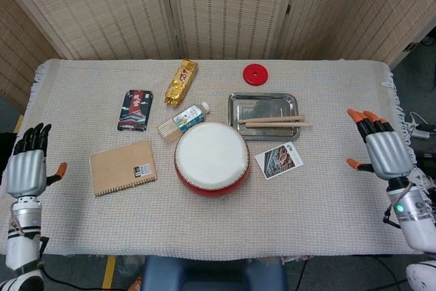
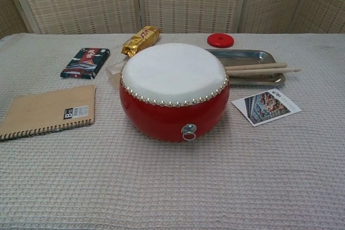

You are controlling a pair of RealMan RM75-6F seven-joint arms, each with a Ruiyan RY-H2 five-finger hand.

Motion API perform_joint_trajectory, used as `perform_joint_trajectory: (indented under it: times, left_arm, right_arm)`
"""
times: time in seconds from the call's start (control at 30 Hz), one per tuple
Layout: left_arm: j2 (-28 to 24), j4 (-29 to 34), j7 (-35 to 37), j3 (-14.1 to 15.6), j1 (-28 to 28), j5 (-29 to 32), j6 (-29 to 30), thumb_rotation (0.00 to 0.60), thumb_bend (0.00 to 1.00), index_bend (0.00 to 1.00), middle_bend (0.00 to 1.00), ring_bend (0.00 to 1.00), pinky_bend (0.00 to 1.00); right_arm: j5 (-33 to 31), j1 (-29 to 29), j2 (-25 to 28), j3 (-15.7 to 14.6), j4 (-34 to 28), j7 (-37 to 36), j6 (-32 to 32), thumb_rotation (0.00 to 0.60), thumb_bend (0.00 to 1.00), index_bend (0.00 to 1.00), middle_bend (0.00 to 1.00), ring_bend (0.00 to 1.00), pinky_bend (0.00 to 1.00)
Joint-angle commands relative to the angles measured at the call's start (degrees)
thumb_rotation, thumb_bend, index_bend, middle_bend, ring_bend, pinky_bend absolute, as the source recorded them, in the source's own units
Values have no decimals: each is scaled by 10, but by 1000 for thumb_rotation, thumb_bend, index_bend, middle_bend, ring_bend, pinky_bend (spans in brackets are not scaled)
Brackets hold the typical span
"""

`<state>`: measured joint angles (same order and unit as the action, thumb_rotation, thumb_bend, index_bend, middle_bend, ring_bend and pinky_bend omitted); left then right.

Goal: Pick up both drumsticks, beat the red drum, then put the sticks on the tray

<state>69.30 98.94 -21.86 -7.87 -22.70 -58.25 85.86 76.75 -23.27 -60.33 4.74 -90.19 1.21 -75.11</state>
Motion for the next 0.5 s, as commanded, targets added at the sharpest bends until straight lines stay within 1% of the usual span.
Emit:
perform_joint_trajectory:
  times: [0.03, 0.17, 0.23, 0.4, 0.5]
  left_arm:
    - [-2, 13, 18, 30, 37, -48, 41, 600, 317, 0, 0, 0, 143]
    - [1, 18, 16, 52, 69, -97, 80, 600, 318, 0, 0, 0, 140]
    - [0, 23, 14, 62, 80, -115, 90, 600, 318, 0, 0, 0, 137]
    - [-9, 42, 17, 82, 108, -152, 103, 600, 318, 0, 0, 0, 133]
    - [-13, 46, 21, 87, 119, -165, 103, 600, 317, 0, 0, 0, 129]
  right_arm:
    - [46, 43, 0, -30, 6, -39, -44, 600, 44, 0, 92, 0, 159]
    - [73, 76, -6, -43, 13, -42, -85, 600, 45, 0, 76, 0, 122]
    - [83, 88, -9, -46, 15, -45, -100, 600, 45, 0, 76, 0, 107]
    - [103, 112, -18, -53, 23, -64, -124, 600, 45, 0, 76, 0, 96]
    - [112, 118, -20, -53, 28, -70, -129, 600, 45, 0, 76, 0, 94]
